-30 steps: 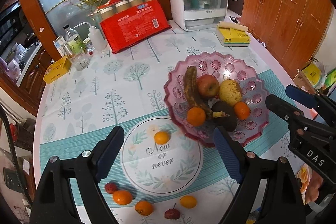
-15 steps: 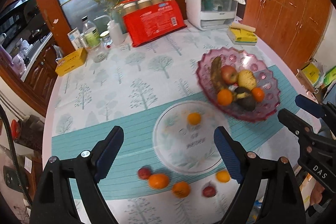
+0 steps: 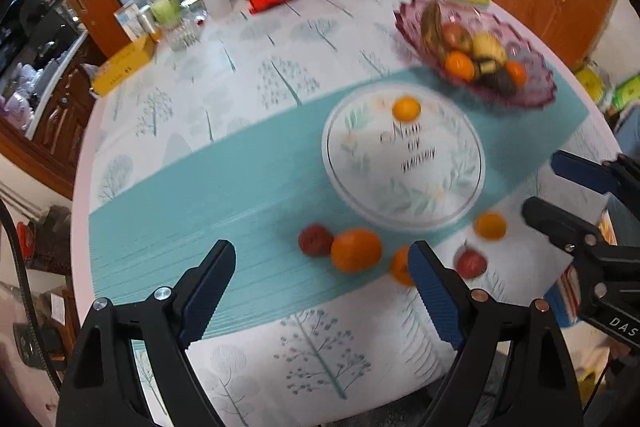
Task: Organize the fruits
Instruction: 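Move both grippers down toward the mandarins lying beside the printed plate, then close the left gripper on a mandarin while the right gripper grasps another mandarin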
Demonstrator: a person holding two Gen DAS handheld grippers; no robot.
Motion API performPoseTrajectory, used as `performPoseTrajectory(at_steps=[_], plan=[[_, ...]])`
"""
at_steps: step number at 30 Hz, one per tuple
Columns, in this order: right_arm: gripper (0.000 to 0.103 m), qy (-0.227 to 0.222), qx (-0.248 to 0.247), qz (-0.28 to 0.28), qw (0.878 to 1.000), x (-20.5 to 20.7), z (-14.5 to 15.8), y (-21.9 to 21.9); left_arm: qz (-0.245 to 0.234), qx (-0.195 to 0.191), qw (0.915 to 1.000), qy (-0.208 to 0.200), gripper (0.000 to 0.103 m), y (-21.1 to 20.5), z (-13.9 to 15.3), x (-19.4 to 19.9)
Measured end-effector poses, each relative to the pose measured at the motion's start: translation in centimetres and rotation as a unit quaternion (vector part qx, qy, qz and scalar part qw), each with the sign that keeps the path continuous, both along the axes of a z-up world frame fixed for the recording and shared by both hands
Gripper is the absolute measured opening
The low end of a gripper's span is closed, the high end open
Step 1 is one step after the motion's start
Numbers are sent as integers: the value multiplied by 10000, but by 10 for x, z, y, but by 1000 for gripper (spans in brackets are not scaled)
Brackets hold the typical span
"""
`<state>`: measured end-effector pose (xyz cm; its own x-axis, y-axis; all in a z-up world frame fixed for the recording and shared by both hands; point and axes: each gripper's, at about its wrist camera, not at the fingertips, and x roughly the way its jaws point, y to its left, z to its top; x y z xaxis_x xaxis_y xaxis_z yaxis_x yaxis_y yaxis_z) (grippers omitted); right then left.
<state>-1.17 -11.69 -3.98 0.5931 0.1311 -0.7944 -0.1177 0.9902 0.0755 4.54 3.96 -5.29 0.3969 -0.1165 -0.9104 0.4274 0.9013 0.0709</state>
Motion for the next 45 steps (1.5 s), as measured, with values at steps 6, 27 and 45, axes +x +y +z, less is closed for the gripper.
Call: performPoseTrajectory(at_steps=[6, 27, 45], plan=[[56, 329, 55, 427, 9985, 0, -35, 30, -319, -129, 9993, 167, 86, 20, -29, -5], [39, 949, -456, 999, 9894, 24, -106, 74, -491, -763, 9912, 965, 57, 21, -64, 7], [38, 518, -151, -89, 9985, 24, -85, 25, -395, -507, 9947, 800, 42, -22, -76, 22]])
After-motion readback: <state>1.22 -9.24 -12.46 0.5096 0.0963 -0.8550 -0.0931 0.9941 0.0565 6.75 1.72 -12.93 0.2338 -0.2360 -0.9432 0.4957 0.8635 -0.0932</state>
